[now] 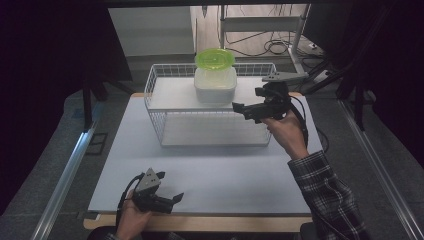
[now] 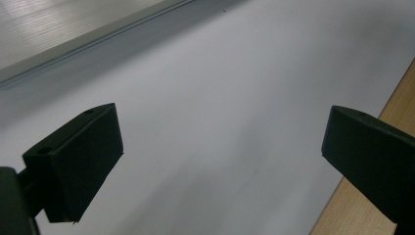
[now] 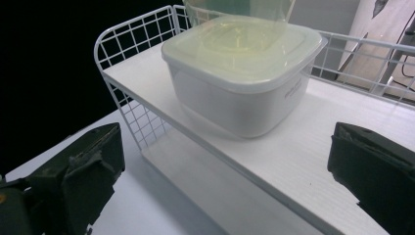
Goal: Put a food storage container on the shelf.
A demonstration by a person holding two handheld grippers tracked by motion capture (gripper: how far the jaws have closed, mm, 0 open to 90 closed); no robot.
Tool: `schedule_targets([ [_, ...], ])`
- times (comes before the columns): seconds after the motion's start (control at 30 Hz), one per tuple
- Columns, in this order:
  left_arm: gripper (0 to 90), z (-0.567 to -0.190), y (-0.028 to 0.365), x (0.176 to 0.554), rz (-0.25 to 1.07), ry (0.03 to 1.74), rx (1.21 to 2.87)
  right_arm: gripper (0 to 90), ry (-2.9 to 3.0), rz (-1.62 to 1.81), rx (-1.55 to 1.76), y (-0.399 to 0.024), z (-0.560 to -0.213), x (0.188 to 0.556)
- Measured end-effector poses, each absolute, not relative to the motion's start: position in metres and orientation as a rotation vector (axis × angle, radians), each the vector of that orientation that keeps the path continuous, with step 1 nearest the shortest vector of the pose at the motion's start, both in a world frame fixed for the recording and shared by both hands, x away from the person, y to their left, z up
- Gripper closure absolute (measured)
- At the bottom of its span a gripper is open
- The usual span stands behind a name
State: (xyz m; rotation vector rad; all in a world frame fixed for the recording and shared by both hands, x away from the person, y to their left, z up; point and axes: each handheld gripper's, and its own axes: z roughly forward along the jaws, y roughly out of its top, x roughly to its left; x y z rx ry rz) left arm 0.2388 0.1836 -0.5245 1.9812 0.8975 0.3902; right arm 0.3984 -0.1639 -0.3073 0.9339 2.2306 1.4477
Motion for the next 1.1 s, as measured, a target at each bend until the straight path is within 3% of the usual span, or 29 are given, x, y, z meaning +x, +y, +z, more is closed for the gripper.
schedule_targets([
  [1.1,1.4,-0.525,0.182,0.239,0.394,0.893,1.994,0.0,2.248,1.357,0.884,-0.168,-0.351,0.362],
])
